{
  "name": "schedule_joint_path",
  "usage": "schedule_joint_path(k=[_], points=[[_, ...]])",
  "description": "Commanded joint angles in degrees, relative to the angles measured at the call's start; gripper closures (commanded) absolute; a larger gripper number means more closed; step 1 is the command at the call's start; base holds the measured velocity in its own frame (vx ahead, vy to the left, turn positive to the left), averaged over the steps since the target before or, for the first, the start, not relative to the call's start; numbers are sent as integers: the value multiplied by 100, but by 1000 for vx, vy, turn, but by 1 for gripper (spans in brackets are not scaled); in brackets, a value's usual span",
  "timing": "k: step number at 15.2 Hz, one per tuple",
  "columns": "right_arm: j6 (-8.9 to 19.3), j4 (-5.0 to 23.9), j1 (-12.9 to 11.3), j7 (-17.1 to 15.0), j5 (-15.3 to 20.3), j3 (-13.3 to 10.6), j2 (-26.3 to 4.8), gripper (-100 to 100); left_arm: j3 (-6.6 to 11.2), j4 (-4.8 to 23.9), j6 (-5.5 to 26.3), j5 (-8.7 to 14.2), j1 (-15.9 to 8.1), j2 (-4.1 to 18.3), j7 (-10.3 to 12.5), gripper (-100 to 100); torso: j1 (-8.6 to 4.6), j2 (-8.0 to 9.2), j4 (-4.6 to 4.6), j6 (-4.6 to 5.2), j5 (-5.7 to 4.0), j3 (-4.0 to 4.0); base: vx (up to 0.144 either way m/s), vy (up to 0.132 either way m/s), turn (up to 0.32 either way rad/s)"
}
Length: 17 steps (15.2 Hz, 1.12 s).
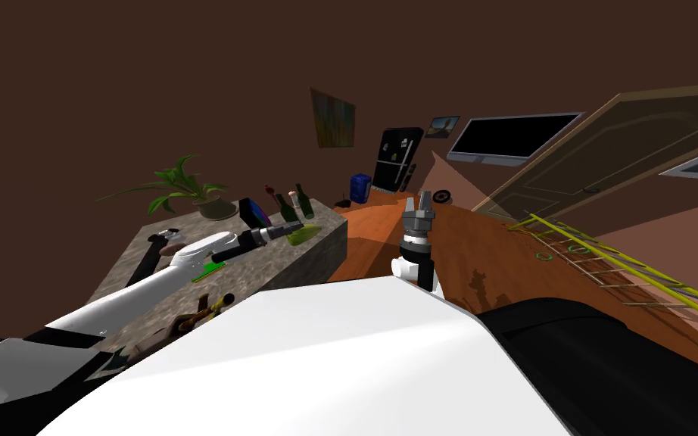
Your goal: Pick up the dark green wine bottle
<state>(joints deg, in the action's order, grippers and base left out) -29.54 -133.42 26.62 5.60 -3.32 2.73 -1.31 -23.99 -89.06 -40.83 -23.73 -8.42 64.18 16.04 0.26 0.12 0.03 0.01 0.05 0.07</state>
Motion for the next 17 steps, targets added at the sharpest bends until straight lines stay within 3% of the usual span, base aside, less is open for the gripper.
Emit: schedule_joint_path(k=[1,4,5,6,9,11,17], points=[[0,0,0,0,0,0,0,0,-96,139,-4,-81,-141,217,40,-100,0,0,0,0,0,0,-27,53,-51],[0,0,0,0,0,0,0,0,-328,492,-29,-271,-497,627,130,-100,-5,-3,-1,0,-1,-2,-29,39,-63],[0,0,0,0,0,0,0,0,-328,492,-29,-271,-497,627,130,-100,-6,-4,0,0,-2,-2,-24,26,-69],[0,0,0,0,0,0,0,0,-439,658,-40,-361,-667,815,173,-100,-10,-5,-1,0,-1,-3,-24,28,-79],[0,0,0,0,0,0,0,0,-547,816,-51,-447,-832,992,214,-100,-13,-8,-2,0,-3,-5,-18,21,-61],[0,0,0,0,0,0,0,0,-748,1105,-70,-604,-1141,1288,289,-100,-16,-10,-1,0,-5,-5,-16,19,-57],[0,0,1,0,0,0,0,0,-1006,1454,-96,-800,-1539,1668,383,-100,-20,-12,-2,0,-4,-7,-9,12,-55]])
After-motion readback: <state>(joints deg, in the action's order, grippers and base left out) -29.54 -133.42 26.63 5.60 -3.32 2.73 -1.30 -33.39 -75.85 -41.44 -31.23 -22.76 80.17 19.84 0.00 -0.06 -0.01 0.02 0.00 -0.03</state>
